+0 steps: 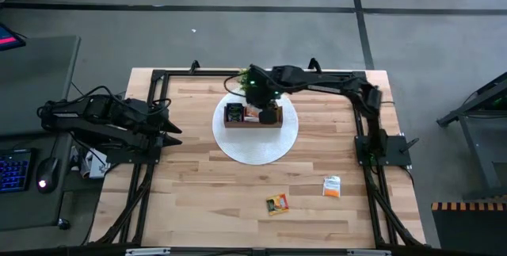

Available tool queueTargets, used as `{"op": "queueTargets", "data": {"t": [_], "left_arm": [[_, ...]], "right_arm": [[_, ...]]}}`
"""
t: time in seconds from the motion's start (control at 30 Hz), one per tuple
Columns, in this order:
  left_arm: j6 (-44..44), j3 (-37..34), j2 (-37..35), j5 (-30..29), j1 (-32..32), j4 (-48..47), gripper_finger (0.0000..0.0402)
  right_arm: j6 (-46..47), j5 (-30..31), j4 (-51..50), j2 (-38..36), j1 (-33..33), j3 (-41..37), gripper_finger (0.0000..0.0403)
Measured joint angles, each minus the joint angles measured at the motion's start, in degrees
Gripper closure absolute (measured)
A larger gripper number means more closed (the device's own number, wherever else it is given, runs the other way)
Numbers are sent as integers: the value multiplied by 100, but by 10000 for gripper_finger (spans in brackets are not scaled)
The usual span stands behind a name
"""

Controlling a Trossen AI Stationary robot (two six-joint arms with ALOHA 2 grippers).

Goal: Pick & Place Tea
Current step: Adjust the other white orange tea bag

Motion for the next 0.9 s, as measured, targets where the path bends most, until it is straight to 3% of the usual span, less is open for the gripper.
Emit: {"op": "queueTargets", "data": {"t": [0.17,0.4,0.6,0.9], "left_arm": [[0,0,-2,-1,2,0,179],[0,0,0,1,2,0,179],[-1,0,0,0,1,0,179],[-1,0,-1,0,1,0,179]], "right_arm": [[-23,146,-952,759,12,1188,403],[-223,388,-1149,1169,21,2029,403],[-602,505,-1207,1253,25,2034,403],[-1034,628,-966,1250,36,1339,403]]}}
